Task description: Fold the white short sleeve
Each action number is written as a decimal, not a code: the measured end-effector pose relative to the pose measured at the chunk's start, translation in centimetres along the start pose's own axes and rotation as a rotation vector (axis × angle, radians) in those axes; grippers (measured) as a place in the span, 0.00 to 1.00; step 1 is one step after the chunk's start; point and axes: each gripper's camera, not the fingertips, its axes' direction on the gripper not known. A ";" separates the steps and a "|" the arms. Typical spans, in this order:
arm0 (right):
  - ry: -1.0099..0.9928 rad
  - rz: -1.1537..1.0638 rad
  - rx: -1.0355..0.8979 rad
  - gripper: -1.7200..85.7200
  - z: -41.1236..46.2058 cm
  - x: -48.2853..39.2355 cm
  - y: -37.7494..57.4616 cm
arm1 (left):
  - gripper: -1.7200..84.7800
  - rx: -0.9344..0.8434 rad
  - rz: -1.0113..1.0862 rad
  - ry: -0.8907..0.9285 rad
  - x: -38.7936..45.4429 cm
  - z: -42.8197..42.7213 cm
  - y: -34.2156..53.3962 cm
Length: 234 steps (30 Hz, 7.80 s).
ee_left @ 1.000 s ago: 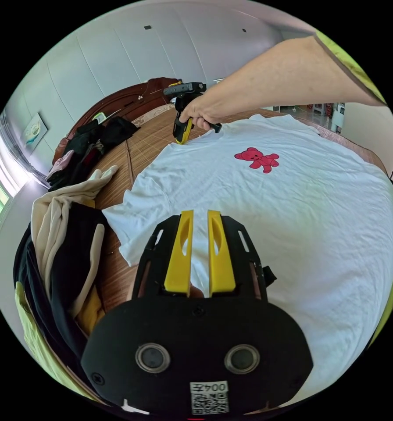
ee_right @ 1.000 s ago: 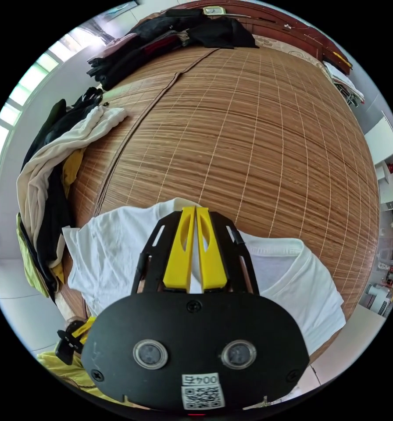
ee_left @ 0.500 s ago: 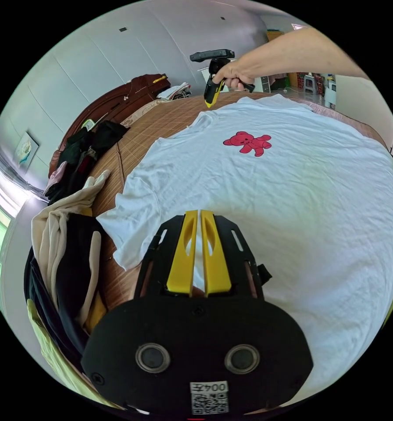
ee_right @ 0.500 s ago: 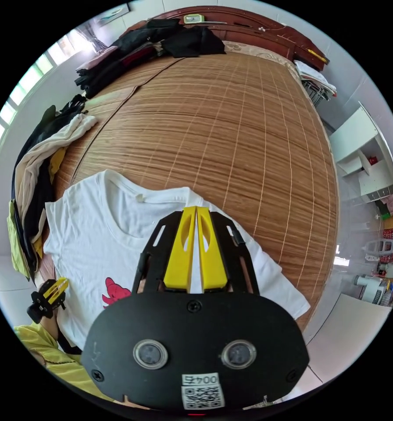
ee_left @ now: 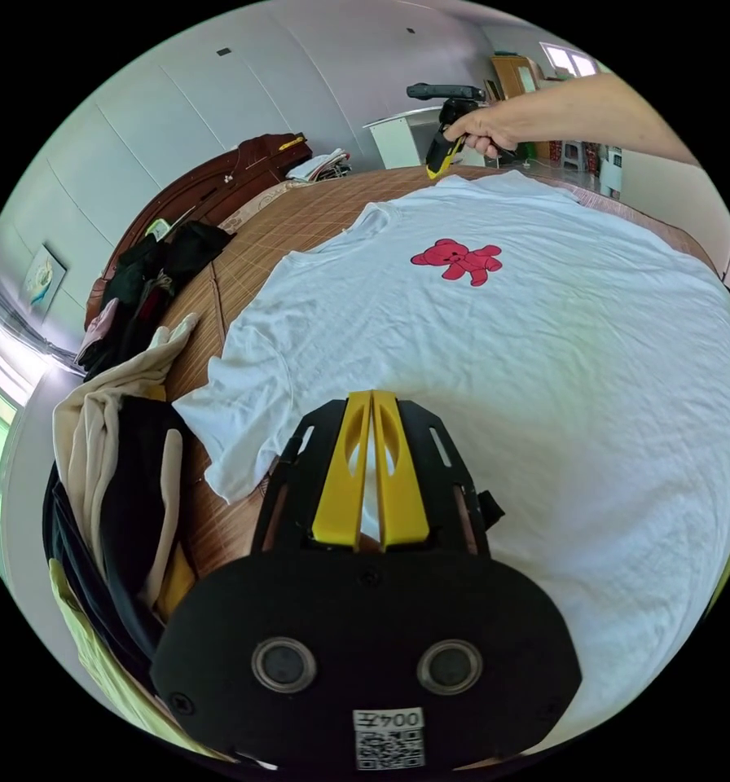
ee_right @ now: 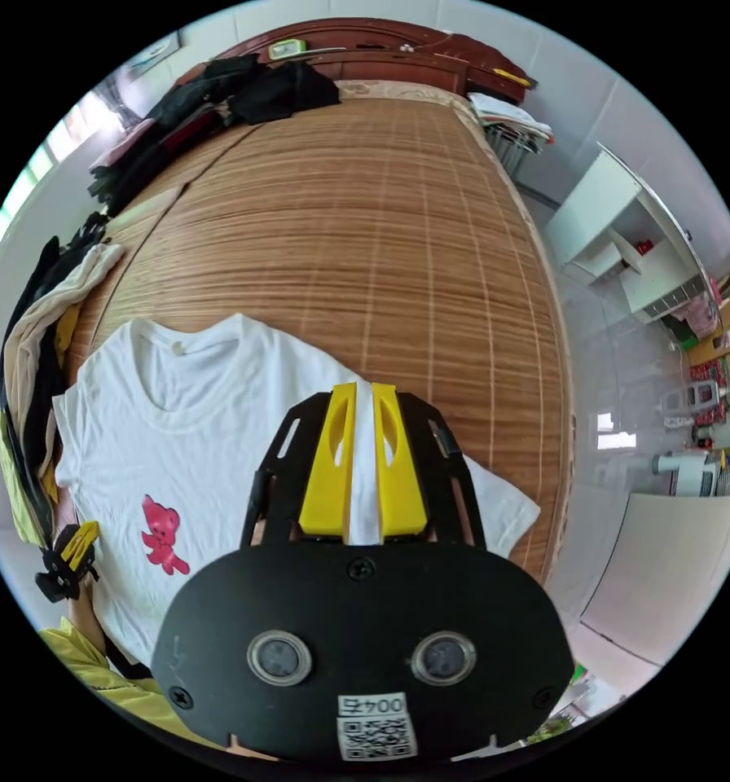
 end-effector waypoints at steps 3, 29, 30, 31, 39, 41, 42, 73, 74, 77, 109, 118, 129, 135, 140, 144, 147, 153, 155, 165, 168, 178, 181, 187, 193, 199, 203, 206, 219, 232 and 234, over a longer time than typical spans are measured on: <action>-0.011 0.043 0.025 0.07 0.7 1.0 2.2 | 0.03 -0.002 0.000 0.002 0.1 0.1 -0.3; 0.150 -0.337 -0.129 0.01 -6.0 -15.3 48.8 | 0.05 -0.076 -0.126 -0.016 -2.1 -7.0 -3.9; 0.151 -0.350 -0.132 0.01 -5.8 -15.6 49.3 | 0.05 -0.102 -0.141 -0.031 -2.2 -9.4 -3.2; 0.152 -0.374 -0.122 0.01 -5.3 -16.0 50.1 | 0.06 -0.113 -0.153 -0.043 -2.2 -10.4 -2.7; 0.196 -0.370 -0.112 0.01 0.6 -15.4 53.3 | 0.05 -0.418 -0.272 -0.060 -0.9 -13.5 5.7; 0.189 -0.334 -0.075 0.01 1.6 -15.1 54.6 | 0.04 -0.428 -0.287 -0.030 -1.0 -12.8 5.7; 0.189 -0.326 -0.066 0.01 1.8 -15.0 55.0 | 0.03 -0.423 -0.270 -0.049 -0.9 -12.7 5.4; -0.213 0.037 0.212 0.11 15.9 5.3 74.6 | 0.15 -0.279 -0.360 0.096 -22.0 -10.3 -8.7; -0.208 0.022 0.203 0.10 16.6 5.4 74.8 | 0.15 -0.291 -0.364 0.104 -22.6 -9.6 -9.0; -0.203 0.027 0.186 0.09 18.2 6.1 75.4 | 0.14 -0.281 -0.384 0.119 -24.2 -8.5 -9.3; -0.319 0.125 0.164 0.02 28.4 13.1 78.4 | 0.04 -0.326 -0.330 0.279 -29.7 -8.8 -8.3; -0.332 0.123 0.165 0.02 29.8 13.9 78.5 | 0.02 -0.249 -0.314 0.153 -23.7 -8.7 -13.7; -0.332 0.118 0.170 0.03 30.6 14.3 78.5 | 0.02 -0.201 -0.408 0.131 -19.4 -12.6 -12.5; -0.316 0.105 0.178 0.05 30.5 14.1 78.6 | 0.03 -0.155 -0.369 0.221 -9.5 -19.7 -9.2; -0.383 0.180 0.247 0.08 28.4 15.6 80.1 | 0.04 -0.192 -0.358 0.243 -1.8 -25.9 -3.2; -0.437 0.203 0.249 0.09 28.2 16.2 80.7 | 0.05 -0.222 -0.434 0.256 2.0 -27.8 1.8; -0.437 0.199 0.252 0.10 28.5 15.8 79.8 | 0.05 -0.202 -0.469 0.265 3.9 -27.9 2.7; -0.323 0.171 0.225 0.11 27.4 14.3 77.1 | 0.05 -0.277 -0.306 0.187 9.9 -26.7 1.6; -0.303 0.138 0.214 0.10 26.5 13.7 77.4 | 0.05 -0.271 -0.278 0.178 11.6 -27.0 1.8; -0.225 0.127 0.191 0.10 25.3 13.3 76.7 | 0.04 -0.277 -0.198 0.116 19.2 -25.8 2.2; -0.195 0.139 0.154 0.12 25.1 13.9 75.2 | 0.04 -0.292 -0.185 0.126 21.0 -24.9 3.3; -0.389 0.212 0.094 0.12 24.6 16.9 74.2 | 0.02 -0.122 -0.181 0.217 25.1 -28.3 1.3; -0.414 0.204 0.078 0.10 24.5 17.0 73.5 | 0.02 -0.069 -0.093 0.296 29.1 -27.1 -2.1; -0.347 0.153 0.055 0.03 22.8 16.4 72.2 | 0.02 -0.149 0.172 0.232 39.1 -23.4 -3.9; -0.433 0.154 0.016 0.05 22.4 17.7 72.3 | 0.02 -0.176 0.121 0.269 38.4 -23.7 -0.1; -0.395 0.165 0.127 0.08 18.0 19.3 69.8 | 0.02 -0.126 0.123 0.268 39.1 -24.9 1.0; -0.360 0.106 0.061 0.10 18.7 18.7 63.7 | 0.02 -0.173 0.097 0.260 39.4 -23.5 1.7; -0.391 0.084 -0.029 0.10 20.5 17.8 59.7 | 0.02 -0.157 0.029 0.301 38.5 -23.4 2.5; -0.349 -0.023 0.084 0.08 14.2 13.9 59.4 | 0.02 -0.080 -0.023 0.257 34.9 -24.9 4.5; -0.192 -0.164 0.052 0.08 10.0 5.3 62.2 | 0.02 -0.239 -0.293 0.155 25.5 -22.1 9.4; -0.144 -0.192 0.006 0.08 10.8 4.1 62.6 | 0.02 -0.194 -0.330 0.191 24.5 -22.2 10.2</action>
